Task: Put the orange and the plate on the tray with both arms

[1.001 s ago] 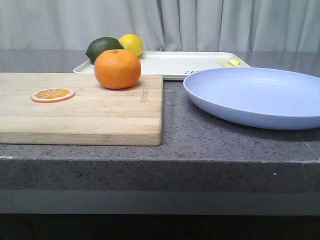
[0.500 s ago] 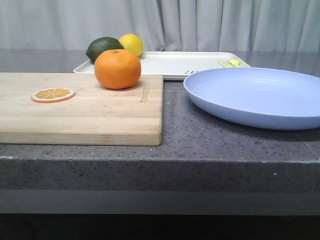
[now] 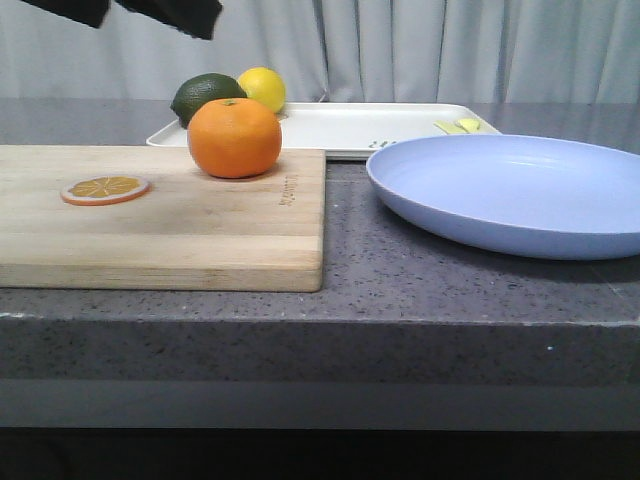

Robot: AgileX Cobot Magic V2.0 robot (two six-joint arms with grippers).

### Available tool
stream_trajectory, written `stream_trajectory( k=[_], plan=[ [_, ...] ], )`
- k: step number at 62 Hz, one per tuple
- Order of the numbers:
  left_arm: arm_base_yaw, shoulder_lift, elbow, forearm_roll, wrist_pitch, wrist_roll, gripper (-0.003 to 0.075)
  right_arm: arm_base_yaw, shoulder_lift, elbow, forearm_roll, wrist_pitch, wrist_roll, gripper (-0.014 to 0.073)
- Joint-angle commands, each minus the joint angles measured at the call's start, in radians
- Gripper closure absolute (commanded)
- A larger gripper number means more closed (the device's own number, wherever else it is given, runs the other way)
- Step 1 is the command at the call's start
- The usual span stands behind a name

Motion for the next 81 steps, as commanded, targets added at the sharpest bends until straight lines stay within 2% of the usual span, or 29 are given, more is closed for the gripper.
stream_trajectory(
  k=[1, 17, 28, 60, 73, 81],
  plan=[
    [-0.023, 0.06, -0.114, 0.016, -0.013, -0.002, 0.0098, 0.0, 0.008, -0.036, 0.001, -0.058, -0.009, -0.005],
    [-0.032, 0.259, -0.313, 0.052, 0.081, -0.001, 0.0098, 0.0, 0.008, -0.036, 0.001, -0.059, -0.009, -0.005],
    [-0.032, 0.351, -0.389, 0.079, 0.129, -0.001, 0.0098, 0.0, 0.008, -0.036, 0.001, -0.059, -0.009, -0.005],
    [-0.032, 0.424, -0.407, 0.065, 0.188, -0.001, 0.0105, 0.0, 0.008, -0.036, 0.001, -0.06, -0.009, -0.005],
    [-0.032, 0.422, -0.416, 0.04, 0.188, -0.001, 0.0263, 0.0, 0.008, -0.036, 0.001, -0.059, -0.009, -0.005],
    [-0.058, 0.41, -0.462, 0.033, 0.192, -0.001, 0.0278, -0.001, 0.008, -0.036, -0.003, -0.059, -0.009, -0.005]
  ],
)
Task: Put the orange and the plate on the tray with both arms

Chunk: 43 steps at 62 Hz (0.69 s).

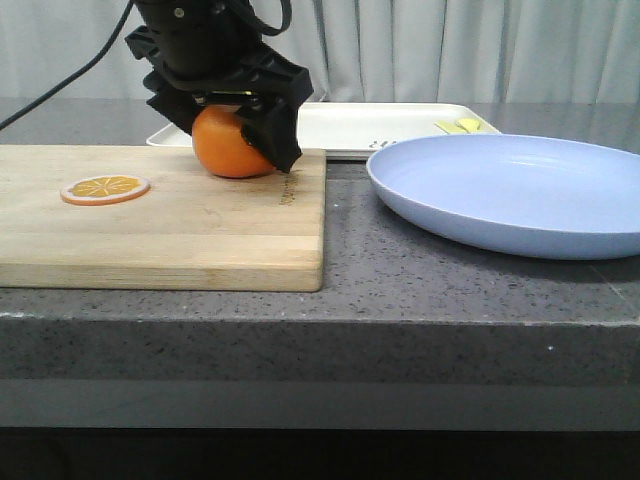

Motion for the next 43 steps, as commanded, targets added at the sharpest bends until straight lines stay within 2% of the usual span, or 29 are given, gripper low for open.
stream_trajectory(
  k=[1, 22, 43],
  plan=[
    [-0.033, -0.059, -0.075, -0.012, -0.044, -0.001, 0.0279, -0.001, 0.008, -0.036, -0.005, -0.066, -0.007, -0.005],
    [-0.239, 0.056, -0.31, -0.017, -0.055, 0.026, 0.0279, -0.001, 0.008, -0.036, -0.021, -0.066, -0.007, -0.005],
    [-0.33, 0.242, -0.5, -0.036, -0.045, 0.026, 0.0277, -0.001, 0.008, -0.036, -0.021, -0.066, -0.007, -0.005]
  ],
)
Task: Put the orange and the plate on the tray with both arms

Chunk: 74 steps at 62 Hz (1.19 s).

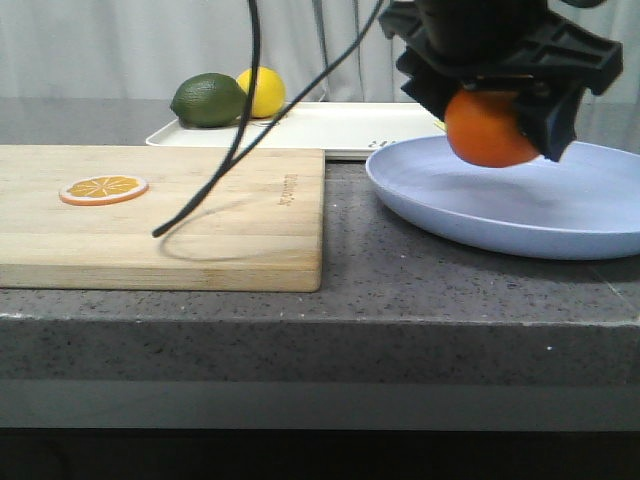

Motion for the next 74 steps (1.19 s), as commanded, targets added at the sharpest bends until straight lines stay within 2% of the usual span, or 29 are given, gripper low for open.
stream_trajectory(
  k=[1, 17, 41, 59, 66, 74],
  plan=[
    [-0.015, -0.035, -0.067, -0.014, -0.05, 0.0, 0.0276, -0.001, 0.008, -0.036, -0.015, -0.066, -0.007, -0.005],
    [-0.017, -0.008, -0.086, -0.024, -0.024, 0.0, 0.0128, -0.001, 0.008, -0.036, -0.015, -0.072, -0.007, -0.005],
    [-0.017, -0.01, -0.128, -0.043, 0.058, 0.0, 0.0128, -0.001, 0.008, -0.036, -0.015, -0.089, -0.007, -0.005],
    [-0.015, -0.13, -0.184, -0.124, 0.157, 0.0, 0.0132, -0.001, 0.008, -0.036, -0.015, -0.088, -0.007, -0.005],
    [-0.015, -0.206, -0.149, -0.119, 0.198, 0.0, 0.0132, -0.001, 0.008, -0.036, -0.015, -0.087, -0.007, -0.005],
    [-0.015, -0.331, -0.029, -0.111, 0.16, 0.0, 0.0134, -0.001, 0.008, -0.036, -0.015, -0.086, -0.007, -0.005]
  ],
)
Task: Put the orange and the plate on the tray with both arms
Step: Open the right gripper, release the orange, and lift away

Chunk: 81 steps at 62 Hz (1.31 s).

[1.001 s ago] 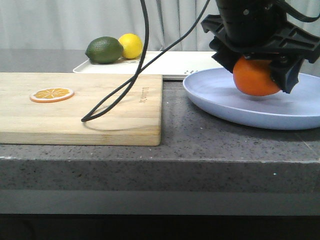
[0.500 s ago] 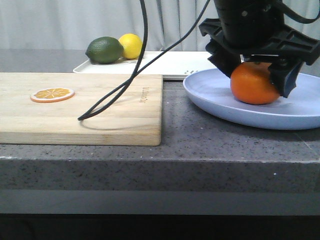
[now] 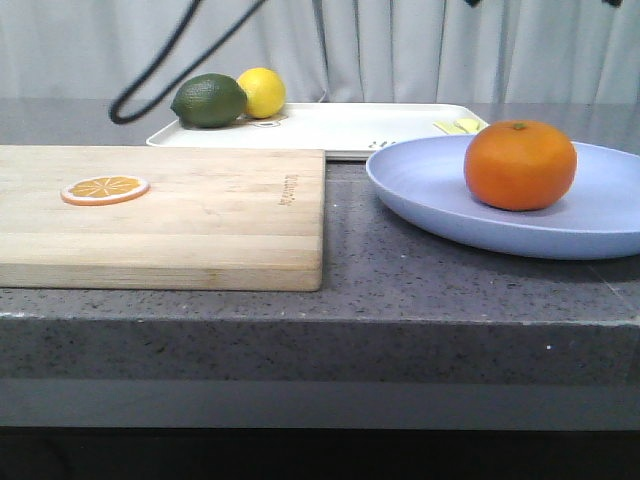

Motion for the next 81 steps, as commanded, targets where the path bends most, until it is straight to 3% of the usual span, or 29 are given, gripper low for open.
stream_trajectory(
  k=[1, 15, 39, 48, 61, 68, 81],
  plan=[
    [-0.005, -0.147, 0.06, 0.0, -0.071, 0.0, 0.0134, -0.001, 0.008, -0.036, -0.015, -0.072, -0.007, -0.005],
    [0.066, -0.386, 0.396, 0.0, -0.208, 0.0, 0.0134, -0.001, 0.008, -0.036, -0.015, -0.073, -0.007, -0.005],
    [0.379, -0.802, 0.919, -0.096, -0.38, 0.0, 0.0134, -0.001, 0.008, -0.036, -0.015, -0.072, -0.007, -0.005],
    [0.474, -0.984, 1.066, -0.106, -0.351, 0.0, 0.0134, -0.001, 0.016, -0.036, -0.015, -0.034, 0.005, -0.005],
    [0.498, -1.209, 1.18, -0.181, -0.209, 0.082, 0.0134, -0.001, 0.069, -0.036, -0.015, 0.044, 0.09, -0.005],
    [0.498, -1.284, 1.195, -0.265, -0.181, 0.193, 0.0134, -0.001, 0.16, -0.063, -0.015, 0.065, 0.13, -0.005],
    [0.498, -1.298, 1.195, -0.256, -0.203, 0.22, 0.0134, -0.026, 0.39, -0.224, -0.02, 0.173, 0.126, -0.005]
  ],
)
